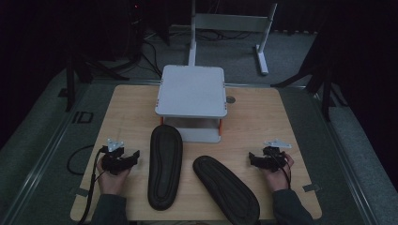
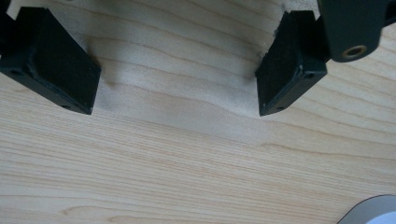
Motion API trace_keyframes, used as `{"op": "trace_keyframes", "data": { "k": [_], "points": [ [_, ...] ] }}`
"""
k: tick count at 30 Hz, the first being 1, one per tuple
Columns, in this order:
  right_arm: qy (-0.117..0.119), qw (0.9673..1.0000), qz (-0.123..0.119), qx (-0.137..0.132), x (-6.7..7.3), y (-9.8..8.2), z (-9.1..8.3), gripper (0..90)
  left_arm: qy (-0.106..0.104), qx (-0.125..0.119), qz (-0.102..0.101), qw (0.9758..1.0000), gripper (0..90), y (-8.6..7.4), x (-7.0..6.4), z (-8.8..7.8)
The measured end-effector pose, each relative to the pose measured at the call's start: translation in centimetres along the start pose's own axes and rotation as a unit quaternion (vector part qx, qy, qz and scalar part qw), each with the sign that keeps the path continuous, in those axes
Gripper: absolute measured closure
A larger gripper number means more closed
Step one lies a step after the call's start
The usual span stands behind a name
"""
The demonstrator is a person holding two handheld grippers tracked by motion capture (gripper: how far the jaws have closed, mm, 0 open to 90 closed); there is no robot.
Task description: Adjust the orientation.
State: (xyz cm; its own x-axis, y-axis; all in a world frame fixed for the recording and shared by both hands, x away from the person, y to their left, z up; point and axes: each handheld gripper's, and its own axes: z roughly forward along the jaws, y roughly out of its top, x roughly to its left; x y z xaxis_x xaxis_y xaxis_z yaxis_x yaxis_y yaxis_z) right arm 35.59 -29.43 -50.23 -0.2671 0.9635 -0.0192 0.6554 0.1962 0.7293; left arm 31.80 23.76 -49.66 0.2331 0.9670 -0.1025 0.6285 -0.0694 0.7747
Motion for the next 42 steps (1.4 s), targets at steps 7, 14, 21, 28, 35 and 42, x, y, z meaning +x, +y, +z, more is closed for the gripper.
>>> {"op": "trace_keyframes", "data": {
  "k": [7,14,21,28,35,42],
  "points": [
    [0.001,1.0,-0.001,0.001,0.1,0.0,0.0,13.4,-0.025,-0.015,0.003,0.9996,32.5,-0.1,-0.9,-1.2],
    [0.004,1.0,-0.003,0.001,0.1,0.0,0.0,13.4,-0.048,-0.017,0.004,0.9987,31.3,0.0,-1.6,-1.1],
    [0.005,1.0,-0.003,0.0,0.2,0.0,0.0,13.4,-0.062,-0.013,0.02,0.9978,31.3,0.2,-2.8,-0.8],
    [0.006,1.0,-0.005,0.0,0.2,0.0,0.0,13.4,-0.079,-0.027,0.029,0.9961,32.8,0.6,-4.0,-1.1],
    [0.007,1.0,-0.006,0.0,0.3,0.0,0.1,13.4,-0.112,-0.043,0.053,0.9913,33.5,1.3,-6.3,-1.5],
    [0.007,1.0,-0.006,-0.001,0.3,0.0,0.1,13.4,-0.142,-0.055,0.052,0.9869,34.2,2.0,-7.7,-1.9]
  ]
}}
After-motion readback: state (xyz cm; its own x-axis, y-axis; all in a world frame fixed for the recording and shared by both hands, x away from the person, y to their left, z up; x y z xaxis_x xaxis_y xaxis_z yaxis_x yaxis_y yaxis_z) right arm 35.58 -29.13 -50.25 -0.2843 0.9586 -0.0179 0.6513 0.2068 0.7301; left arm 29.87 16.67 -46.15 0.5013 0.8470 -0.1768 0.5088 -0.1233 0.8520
